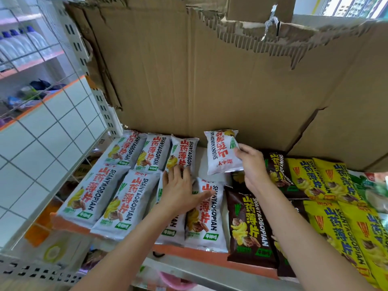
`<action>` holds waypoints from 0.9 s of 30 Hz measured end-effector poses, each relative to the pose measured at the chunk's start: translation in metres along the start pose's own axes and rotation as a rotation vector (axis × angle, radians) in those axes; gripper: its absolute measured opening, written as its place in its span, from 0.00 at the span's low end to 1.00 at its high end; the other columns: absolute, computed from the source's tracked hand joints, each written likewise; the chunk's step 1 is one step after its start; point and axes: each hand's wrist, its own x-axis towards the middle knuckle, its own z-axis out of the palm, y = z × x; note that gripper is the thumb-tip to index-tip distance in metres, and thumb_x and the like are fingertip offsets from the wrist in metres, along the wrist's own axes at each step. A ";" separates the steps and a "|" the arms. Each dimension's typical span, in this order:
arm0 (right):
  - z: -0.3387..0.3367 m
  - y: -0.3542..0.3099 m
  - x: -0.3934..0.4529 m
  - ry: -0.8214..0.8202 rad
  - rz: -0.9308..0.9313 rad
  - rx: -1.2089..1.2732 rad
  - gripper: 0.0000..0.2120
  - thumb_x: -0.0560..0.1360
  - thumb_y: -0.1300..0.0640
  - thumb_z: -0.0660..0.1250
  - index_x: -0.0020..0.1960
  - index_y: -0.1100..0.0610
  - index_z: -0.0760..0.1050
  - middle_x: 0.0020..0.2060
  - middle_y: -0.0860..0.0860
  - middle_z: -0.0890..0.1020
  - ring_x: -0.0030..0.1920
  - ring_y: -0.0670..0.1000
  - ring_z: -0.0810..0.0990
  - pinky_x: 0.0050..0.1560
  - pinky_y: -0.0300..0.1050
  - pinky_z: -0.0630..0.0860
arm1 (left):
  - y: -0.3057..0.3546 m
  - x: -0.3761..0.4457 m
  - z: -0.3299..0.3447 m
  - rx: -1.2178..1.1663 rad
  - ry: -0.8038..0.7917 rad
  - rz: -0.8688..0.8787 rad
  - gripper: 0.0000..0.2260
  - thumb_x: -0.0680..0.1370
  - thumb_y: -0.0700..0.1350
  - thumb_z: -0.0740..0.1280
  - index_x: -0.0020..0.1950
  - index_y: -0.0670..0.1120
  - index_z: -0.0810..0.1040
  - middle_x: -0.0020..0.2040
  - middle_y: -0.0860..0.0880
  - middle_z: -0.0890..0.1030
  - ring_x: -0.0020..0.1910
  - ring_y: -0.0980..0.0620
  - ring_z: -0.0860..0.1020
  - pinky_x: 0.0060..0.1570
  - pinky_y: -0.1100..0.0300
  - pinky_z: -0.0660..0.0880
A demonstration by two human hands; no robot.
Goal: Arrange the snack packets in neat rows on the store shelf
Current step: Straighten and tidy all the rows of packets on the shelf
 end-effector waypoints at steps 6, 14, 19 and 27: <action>-0.024 -0.036 -0.004 -0.335 0.077 -0.068 0.10 0.73 0.72 0.62 0.41 0.61 0.78 0.29 0.51 0.83 0.29 0.46 0.80 0.35 0.38 0.76 | 0.003 0.021 -0.033 -1.184 0.035 -0.125 0.33 0.73 0.69 0.58 0.62 0.41 0.71 0.52 0.47 0.80 0.47 0.51 0.80 0.39 0.64 0.77; -0.035 -0.027 0.003 -0.132 0.243 0.046 0.08 0.76 0.57 0.64 0.54 0.58 0.75 0.47 0.58 0.80 0.40 0.50 0.79 0.37 0.41 0.77 | -0.010 0.023 -0.035 -1.534 -0.360 -0.184 0.22 0.68 0.46 0.71 0.58 0.37 0.75 0.49 0.41 0.83 0.41 0.47 0.82 0.39 0.58 0.80; -0.039 -0.002 -0.005 -0.214 0.433 0.091 0.27 0.73 0.38 0.62 0.57 0.61 0.71 0.50 0.60 0.81 0.49 0.55 0.81 0.45 0.51 0.79 | -0.003 0.026 -0.022 -1.668 -0.045 -0.222 0.15 0.70 0.39 0.73 0.52 0.41 0.71 0.44 0.42 0.83 0.35 0.48 0.82 0.29 0.59 0.77; 0.002 0.007 0.000 -0.130 0.130 -0.243 0.16 0.72 0.57 0.71 0.54 0.60 0.70 0.52 0.56 0.81 0.46 0.52 0.81 0.46 0.48 0.78 | 0.024 0.036 -0.012 -1.198 0.108 -0.064 0.22 0.67 0.40 0.76 0.57 0.46 0.71 0.50 0.49 0.81 0.47 0.55 0.80 0.42 0.66 0.75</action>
